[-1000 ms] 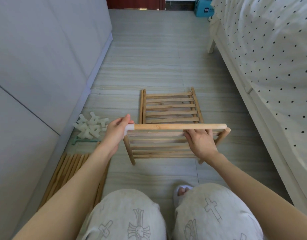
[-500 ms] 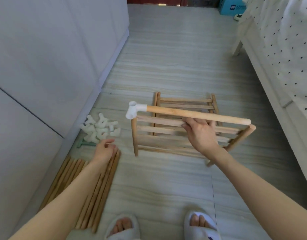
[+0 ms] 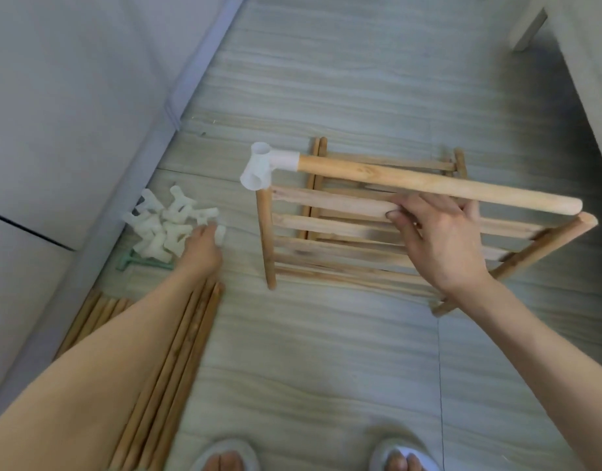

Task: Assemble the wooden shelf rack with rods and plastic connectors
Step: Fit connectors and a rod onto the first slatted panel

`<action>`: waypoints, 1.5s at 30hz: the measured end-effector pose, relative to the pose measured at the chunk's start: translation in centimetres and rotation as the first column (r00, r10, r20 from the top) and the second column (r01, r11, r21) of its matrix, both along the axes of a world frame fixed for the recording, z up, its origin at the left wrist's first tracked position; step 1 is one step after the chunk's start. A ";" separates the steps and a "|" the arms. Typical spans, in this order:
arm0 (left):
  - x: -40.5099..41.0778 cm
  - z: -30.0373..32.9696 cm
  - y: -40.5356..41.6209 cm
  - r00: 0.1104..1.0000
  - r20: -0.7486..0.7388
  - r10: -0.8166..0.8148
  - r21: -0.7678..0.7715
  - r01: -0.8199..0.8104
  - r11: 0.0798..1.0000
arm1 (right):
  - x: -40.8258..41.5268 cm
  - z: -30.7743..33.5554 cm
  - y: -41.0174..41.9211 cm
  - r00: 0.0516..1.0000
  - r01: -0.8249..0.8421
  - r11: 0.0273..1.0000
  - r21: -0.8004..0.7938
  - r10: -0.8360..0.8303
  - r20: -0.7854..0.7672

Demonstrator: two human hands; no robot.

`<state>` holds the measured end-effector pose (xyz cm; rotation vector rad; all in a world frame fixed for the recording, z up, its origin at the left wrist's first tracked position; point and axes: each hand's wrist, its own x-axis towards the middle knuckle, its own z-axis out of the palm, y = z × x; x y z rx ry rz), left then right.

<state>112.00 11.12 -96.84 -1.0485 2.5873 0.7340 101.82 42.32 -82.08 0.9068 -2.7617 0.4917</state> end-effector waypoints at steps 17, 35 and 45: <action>6.4 6.5 5.7 0.875 -0.483 0.041 0.055 -0.017 0.998 | 3.4 0.5 0.8 0.998 0.036 0.999 -0.019 -0.035 0.047; 16.2 25.3 14.7 0.567 -0.770 0.293 0.445 0.147 0.884 | 13.4 0.7 6.3 0.985 0.016 0.995 0.100 -0.032 0.168; 9.3 23.9 19.8 0.755 -0.630 -0.182 0.217 0.396 0.892 | 15.2 1.7 8.5 0.956 -0.070 0.995 0.069 0.047 0.291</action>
